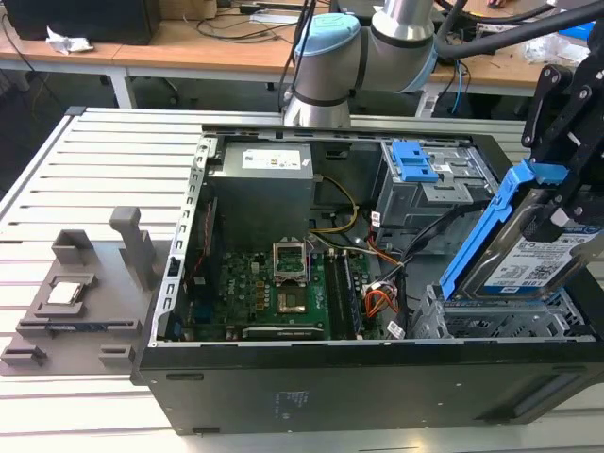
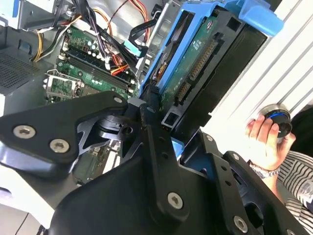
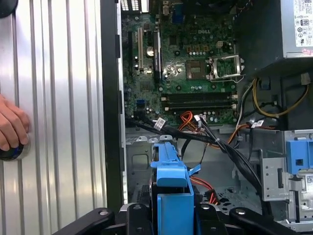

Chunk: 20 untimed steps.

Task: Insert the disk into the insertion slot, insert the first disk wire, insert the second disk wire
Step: 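Insert the disk into the insertion slot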

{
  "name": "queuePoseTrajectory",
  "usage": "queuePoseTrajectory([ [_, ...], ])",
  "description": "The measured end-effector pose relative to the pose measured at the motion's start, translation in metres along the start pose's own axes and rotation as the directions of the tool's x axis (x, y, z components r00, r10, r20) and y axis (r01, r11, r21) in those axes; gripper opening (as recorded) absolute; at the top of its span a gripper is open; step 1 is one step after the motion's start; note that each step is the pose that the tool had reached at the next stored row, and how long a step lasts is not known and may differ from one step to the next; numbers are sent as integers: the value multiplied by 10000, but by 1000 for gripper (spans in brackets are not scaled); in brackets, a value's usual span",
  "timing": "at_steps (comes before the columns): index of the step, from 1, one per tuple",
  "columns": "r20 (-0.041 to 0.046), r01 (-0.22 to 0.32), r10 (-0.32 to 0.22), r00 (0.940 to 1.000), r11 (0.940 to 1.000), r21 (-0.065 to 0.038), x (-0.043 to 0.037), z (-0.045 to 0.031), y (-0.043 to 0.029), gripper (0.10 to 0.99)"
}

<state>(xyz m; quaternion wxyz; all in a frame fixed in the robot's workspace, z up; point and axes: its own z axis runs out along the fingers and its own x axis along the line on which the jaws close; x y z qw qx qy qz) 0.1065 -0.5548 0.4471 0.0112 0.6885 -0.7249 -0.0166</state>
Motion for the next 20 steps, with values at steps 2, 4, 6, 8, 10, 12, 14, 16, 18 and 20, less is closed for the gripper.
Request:
queuePoseTrajectory([
  [2,0,-2,2,10000,10000,0,-12,29,1,365],
  [4,-1,-2,2,10000,10000,0,-18,68,-1,365],
  [6,0,0,0,10000,10000,1,-18,110,-3,365],
  [8,1,0,0,10000,10000,0,-18,139,-4,365],
  [10,-1,0,0,10000,10000,0,-17,186,-5,365],
  [12,0,0,0,10000,10000,1,-16,250,-8,365],
  [14,2,0,0,10000,10000,0,-17,282,-9,365],
  [16,0,-1,1,10000,10000,0,-17,310,-10,365],
  [18,0,0,0,10000,10000,0,-16,337,-11,365],
  [20,0,0,0,10000,10000,0,-16,364,-12,365],
])
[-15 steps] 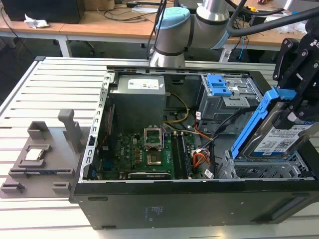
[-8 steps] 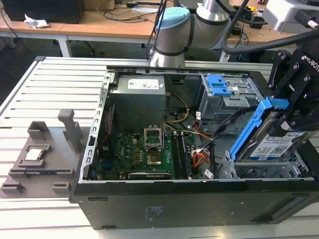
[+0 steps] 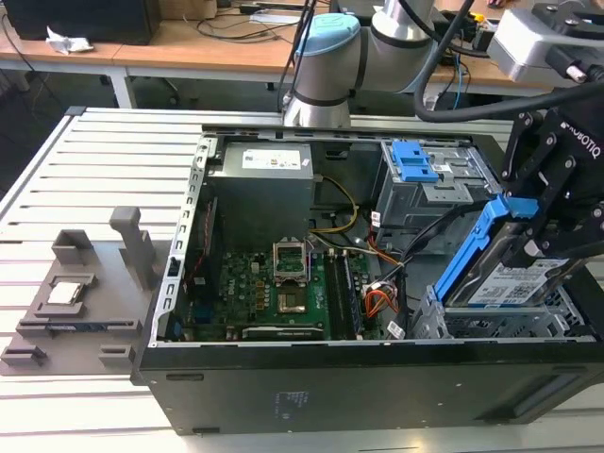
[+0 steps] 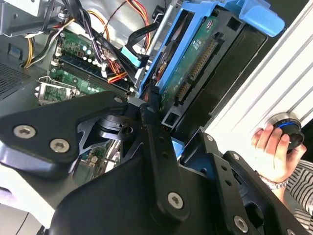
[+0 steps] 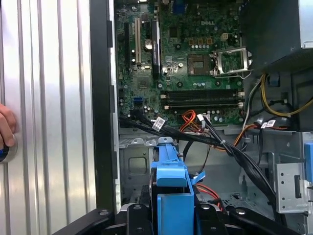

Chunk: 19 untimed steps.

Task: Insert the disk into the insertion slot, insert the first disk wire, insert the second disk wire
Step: 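Insert the disk into the insertion slot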

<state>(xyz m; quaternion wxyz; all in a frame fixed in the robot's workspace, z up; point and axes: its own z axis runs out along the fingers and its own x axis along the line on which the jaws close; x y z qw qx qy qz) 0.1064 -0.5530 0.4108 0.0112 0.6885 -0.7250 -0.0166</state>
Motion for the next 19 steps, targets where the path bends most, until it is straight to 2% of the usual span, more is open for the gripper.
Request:
queuePoseTrajectory([
  [10,0,0,0,10000,10000,0,1,140,-6,365],
  [17,-1,-1,1,10000,10000,0,1,149,-6,376],
  [18,1,0,0,10000,10000,0,1,150,-6,439],
  [19,-1,0,0,10000,10000,0,1,149,-6,439],
])
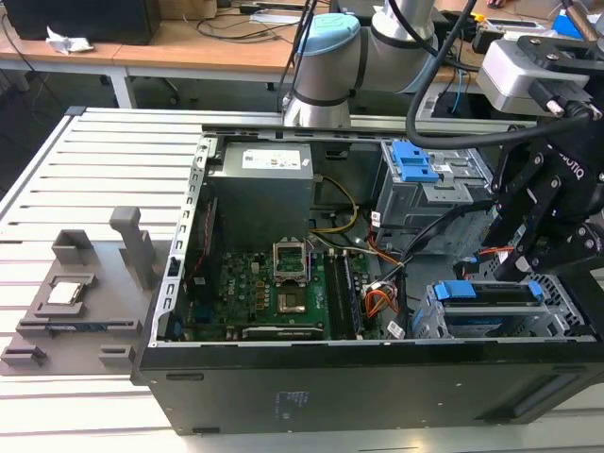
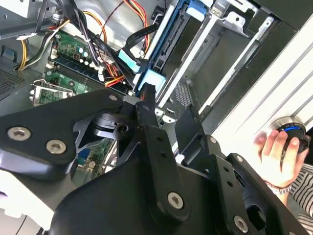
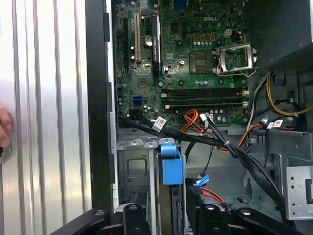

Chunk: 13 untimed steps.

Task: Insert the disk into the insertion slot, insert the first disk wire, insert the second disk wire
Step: 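Insert the disk into the insertion slot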

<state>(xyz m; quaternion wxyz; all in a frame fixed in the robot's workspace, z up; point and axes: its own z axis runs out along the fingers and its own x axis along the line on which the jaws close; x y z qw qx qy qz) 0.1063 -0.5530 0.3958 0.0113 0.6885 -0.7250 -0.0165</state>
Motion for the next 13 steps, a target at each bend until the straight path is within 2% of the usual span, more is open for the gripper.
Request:
queuePoseTrajectory([
  [5,1,0,0,10000,10000,0,0,3,0,427],
  [10,1,0,0,10000,10000,0,0,4,0,114],
  [13,1,0,0,10000,10000,0,0,5,0,106],
])
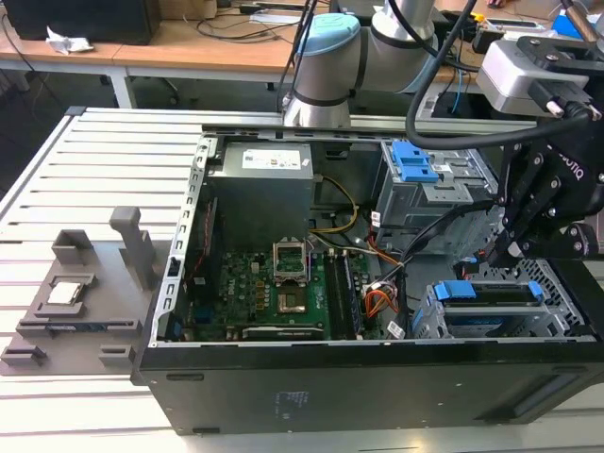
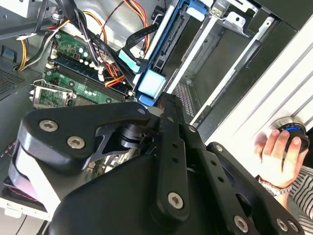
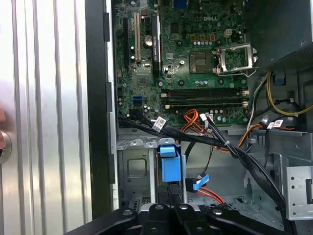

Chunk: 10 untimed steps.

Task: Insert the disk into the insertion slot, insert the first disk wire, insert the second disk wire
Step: 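Insert the disk into the insertion slot, then insert the first disk wire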

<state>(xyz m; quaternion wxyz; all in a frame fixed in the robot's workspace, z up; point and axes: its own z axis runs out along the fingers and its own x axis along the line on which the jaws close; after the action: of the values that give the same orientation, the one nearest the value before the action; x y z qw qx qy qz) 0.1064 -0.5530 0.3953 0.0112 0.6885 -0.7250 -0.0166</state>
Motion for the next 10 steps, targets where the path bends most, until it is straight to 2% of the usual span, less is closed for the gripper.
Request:
queuePoseTrajectory([
  [10,0,0,0,10000,10000,0,0,4,-1,106],
])
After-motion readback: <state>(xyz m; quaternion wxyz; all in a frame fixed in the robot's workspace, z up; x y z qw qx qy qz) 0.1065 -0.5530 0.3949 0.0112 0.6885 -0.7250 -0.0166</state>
